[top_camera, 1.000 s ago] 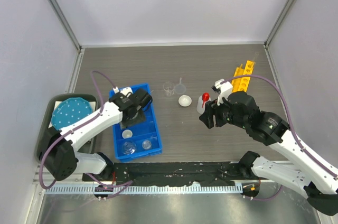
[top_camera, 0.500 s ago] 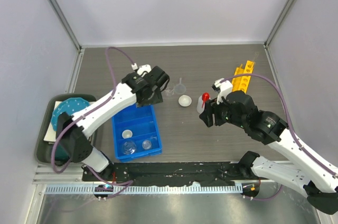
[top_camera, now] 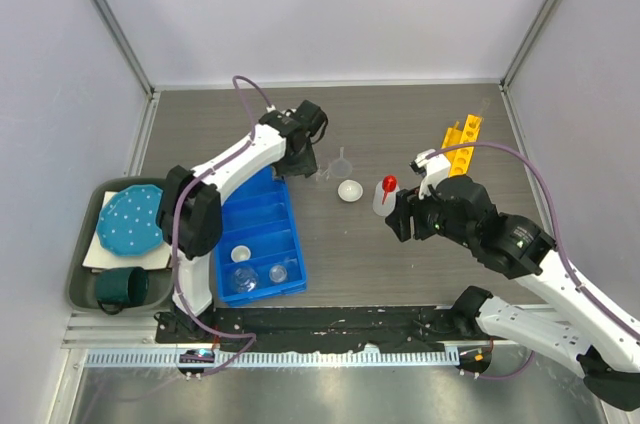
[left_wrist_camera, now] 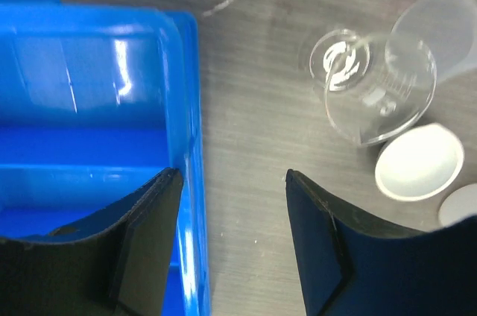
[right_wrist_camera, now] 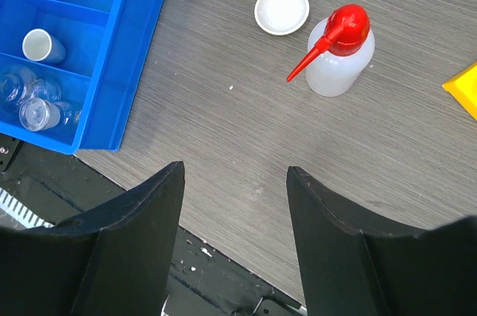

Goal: Organize the chemistry lab equipment

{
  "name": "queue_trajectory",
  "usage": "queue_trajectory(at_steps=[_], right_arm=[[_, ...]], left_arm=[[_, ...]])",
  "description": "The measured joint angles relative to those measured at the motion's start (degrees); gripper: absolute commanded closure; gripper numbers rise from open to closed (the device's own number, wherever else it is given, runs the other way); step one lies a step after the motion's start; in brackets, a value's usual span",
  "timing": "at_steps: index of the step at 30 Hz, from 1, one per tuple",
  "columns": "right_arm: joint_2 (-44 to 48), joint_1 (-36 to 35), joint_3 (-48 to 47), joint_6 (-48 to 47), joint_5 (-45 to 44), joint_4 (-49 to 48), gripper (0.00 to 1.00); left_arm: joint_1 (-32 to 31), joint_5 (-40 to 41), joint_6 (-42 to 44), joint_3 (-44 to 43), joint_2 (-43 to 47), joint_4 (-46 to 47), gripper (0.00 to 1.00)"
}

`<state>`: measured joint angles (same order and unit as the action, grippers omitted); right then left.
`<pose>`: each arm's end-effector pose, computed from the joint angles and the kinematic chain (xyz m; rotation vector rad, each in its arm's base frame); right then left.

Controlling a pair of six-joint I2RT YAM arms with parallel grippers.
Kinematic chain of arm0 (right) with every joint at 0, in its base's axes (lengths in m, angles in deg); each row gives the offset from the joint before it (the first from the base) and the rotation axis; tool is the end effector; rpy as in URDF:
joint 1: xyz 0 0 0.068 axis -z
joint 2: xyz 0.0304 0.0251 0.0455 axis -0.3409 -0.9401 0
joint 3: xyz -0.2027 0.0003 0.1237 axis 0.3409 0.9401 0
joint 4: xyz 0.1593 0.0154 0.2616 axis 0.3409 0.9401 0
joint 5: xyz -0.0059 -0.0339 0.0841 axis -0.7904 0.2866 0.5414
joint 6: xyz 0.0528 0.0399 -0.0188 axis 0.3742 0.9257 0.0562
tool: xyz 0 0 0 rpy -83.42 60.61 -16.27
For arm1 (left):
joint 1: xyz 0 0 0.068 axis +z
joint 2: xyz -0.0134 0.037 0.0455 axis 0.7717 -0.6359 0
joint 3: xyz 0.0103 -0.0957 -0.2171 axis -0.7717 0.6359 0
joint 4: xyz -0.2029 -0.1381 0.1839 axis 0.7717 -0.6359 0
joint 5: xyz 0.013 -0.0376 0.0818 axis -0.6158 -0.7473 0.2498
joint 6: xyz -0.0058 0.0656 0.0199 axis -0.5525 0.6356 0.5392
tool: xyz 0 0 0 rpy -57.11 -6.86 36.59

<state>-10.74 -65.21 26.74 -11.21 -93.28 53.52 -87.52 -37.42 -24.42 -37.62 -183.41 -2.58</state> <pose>0.1716 0.1636 0.3184 -0.4707 2.1454 0.4870 0.3587 -0.2482 0.1855 -0.3684 2.6772 0.0437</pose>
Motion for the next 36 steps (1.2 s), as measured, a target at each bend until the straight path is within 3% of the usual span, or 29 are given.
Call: queue_trajectory(at_steps=[6,20,36], right_arm=[[0.20,-0.02,0.00,0.00,-0.28,0.07,0.37],[-1.31,-0.07,1.03,0.00,-0.24,-1.92,0.37],[-3.45,-0.15,2.54,-0.02,0.39,-5.03,0.37]], left_arm=[[4.50,-2.34,2.56,-3.56,-2.80,1.03,0.38],[4.83,-8.79,5.33,-4.92,-5.92,7.17,0.37],[4.76,-8.28,7.89,-16.33,-5.86,0.50,0.37]])
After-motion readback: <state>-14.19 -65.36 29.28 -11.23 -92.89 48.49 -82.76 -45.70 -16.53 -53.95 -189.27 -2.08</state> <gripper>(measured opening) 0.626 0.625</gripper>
